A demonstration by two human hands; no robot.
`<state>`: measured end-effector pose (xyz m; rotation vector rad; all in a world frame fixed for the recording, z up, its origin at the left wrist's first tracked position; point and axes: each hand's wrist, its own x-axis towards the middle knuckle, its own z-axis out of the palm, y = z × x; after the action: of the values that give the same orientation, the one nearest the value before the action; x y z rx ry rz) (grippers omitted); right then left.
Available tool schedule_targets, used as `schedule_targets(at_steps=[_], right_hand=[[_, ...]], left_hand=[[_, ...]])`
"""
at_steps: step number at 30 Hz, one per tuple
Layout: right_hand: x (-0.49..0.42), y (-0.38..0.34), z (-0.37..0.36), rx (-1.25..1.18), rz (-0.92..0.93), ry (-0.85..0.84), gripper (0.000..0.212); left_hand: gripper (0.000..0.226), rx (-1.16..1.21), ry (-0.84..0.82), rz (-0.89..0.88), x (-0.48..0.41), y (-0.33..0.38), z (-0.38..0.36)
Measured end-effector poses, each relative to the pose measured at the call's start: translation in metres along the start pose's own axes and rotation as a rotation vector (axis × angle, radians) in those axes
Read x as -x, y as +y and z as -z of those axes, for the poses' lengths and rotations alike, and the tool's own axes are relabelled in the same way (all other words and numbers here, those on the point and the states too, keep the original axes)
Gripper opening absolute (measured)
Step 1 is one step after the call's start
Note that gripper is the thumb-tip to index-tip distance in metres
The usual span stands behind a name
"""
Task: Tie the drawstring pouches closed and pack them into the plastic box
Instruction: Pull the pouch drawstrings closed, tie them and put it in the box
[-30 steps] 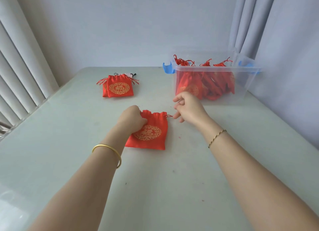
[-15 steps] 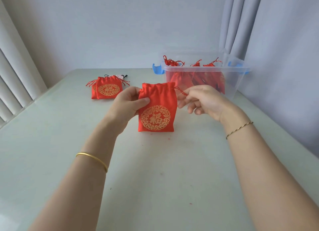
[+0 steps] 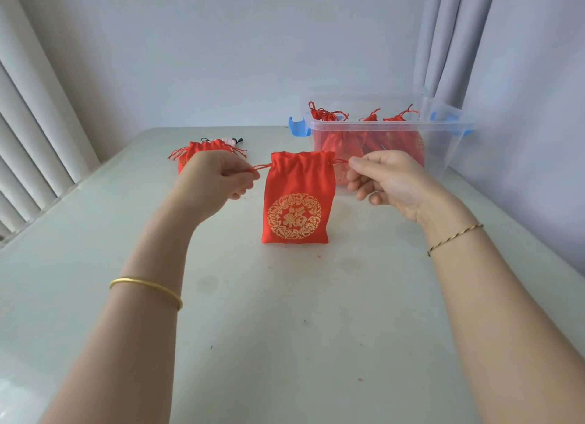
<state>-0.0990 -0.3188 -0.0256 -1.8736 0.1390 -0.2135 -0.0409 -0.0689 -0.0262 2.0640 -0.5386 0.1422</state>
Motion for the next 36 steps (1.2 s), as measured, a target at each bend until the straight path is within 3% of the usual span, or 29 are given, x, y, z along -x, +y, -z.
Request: schedule_targets(at_steps=[4,8,10,13,15,17,24,31,36], right_hand=[[0.001,0.000,0.001,-0.038,-0.010,0.038,0.026],[-0.001,-0.001,-0.003,-0.201,-0.022,0.056,0.025],[-0.003,-0.001,-0.003,-0.340,-0.059,0.068,0.026],[-0.005,0.003,0.007,-0.539,-0.195,0.171,0.029],[-0.004,0.006,0.013,-0.570,-0.253,0.233,0.029],[-0.003,0.003,0.015,-0.552,-0.244,0.244,0.028],[0.017,-0.046,-0.008,-0.412,0.119,0.121,0.029],[0.034,-0.067,-0.039,-0.152,0.394,0.025,0.026],[0.034,-0.066,-0.043,-0.151,0.412,-0.006,0.026]], left_hand=[[0.019,0.033,0.121,0.026,0.003,0.003,0.006],[0.023,0.147,0.104,0.126,0.005,0.001,0.007],[0.029,0.409,0.091,0.234,0.003,0.000,0.007],[0.036,1.014,0.107,0.458,-0.001,-0.003,0.014],[0.036,1.166,0.130,0.496,-0.002,-0.003,0.015],[0.034,1.206,0.125,0.426,-0.002,0.002,0.012],[0.033,0.983,-0.097,0.067,0.008,0.052,-0.001],[0.008,0.445,-0.184,-0.034,0.017,0.062,-0.012],[0.020,0.339,-0.159,-0.074,0.016,0.065,-0.017]])
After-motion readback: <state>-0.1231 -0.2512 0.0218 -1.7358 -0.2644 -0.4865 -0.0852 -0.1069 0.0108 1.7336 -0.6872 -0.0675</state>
